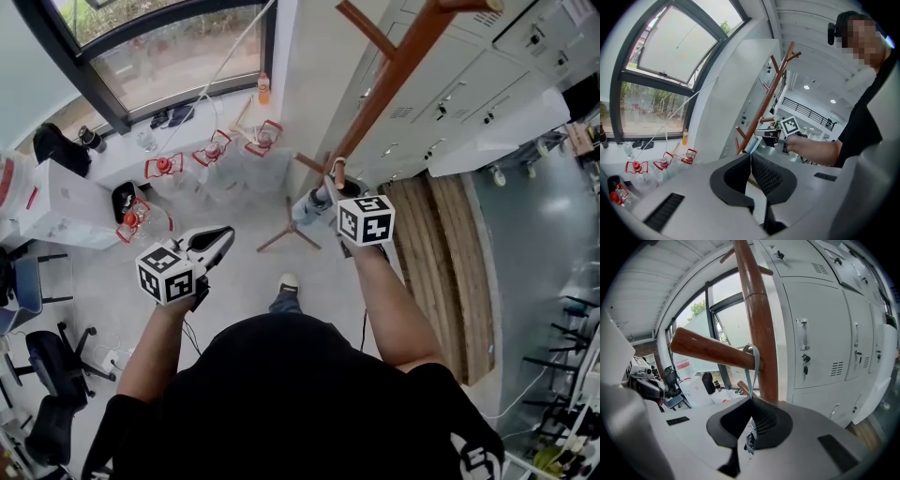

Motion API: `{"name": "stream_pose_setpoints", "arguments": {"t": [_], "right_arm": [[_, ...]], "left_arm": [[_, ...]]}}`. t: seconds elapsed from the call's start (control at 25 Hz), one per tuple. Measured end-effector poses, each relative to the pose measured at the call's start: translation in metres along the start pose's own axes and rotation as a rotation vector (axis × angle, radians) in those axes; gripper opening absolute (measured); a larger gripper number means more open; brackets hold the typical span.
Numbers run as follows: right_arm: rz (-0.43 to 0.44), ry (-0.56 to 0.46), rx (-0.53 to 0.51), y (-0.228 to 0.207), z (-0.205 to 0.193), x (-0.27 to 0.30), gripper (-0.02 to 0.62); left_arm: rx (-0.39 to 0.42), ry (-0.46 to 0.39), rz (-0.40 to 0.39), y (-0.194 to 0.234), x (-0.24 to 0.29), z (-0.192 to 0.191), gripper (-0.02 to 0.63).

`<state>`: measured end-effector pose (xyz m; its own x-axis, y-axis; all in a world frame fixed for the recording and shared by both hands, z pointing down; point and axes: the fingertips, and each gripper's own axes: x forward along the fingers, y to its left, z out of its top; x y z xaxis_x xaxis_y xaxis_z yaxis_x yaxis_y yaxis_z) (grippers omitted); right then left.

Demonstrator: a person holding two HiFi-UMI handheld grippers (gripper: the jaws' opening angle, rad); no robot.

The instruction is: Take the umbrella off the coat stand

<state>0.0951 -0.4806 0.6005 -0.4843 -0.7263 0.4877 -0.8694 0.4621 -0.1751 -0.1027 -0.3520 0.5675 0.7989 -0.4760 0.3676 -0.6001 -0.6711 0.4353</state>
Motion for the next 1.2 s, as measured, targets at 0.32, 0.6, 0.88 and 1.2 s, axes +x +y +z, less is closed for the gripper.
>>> {"name": "stream_pose_setpoints", "arguments": {"t": [0.32,0.6,0.88,1.2], "right_arm": [[-0.009,-0.008,-0.007,0.009,0.004,-0.015,0.014],[-0.017,-0.022,-0.005,0.016,0.007,-0.031,0.014],[-0.019,-0.028,-0.008,0.028,0.003,-0.049,0.014],[-0.017,-0.04,-0.022,0.045,0.001,-0.07,0.014]], "left_arm": [[0.018,-0.009,-0.003,-0.009,-0.012,0.002,0.028],[0.033,-0.018,-0.003,-0.018,-0.024,0.003,0.028],[0.055,-0.021,-0.013,-0.031,-0.037,0.002,0.028],[0.076,-0.025,-0.018,-0.048,-0.056,-0.003,0.028]]}}
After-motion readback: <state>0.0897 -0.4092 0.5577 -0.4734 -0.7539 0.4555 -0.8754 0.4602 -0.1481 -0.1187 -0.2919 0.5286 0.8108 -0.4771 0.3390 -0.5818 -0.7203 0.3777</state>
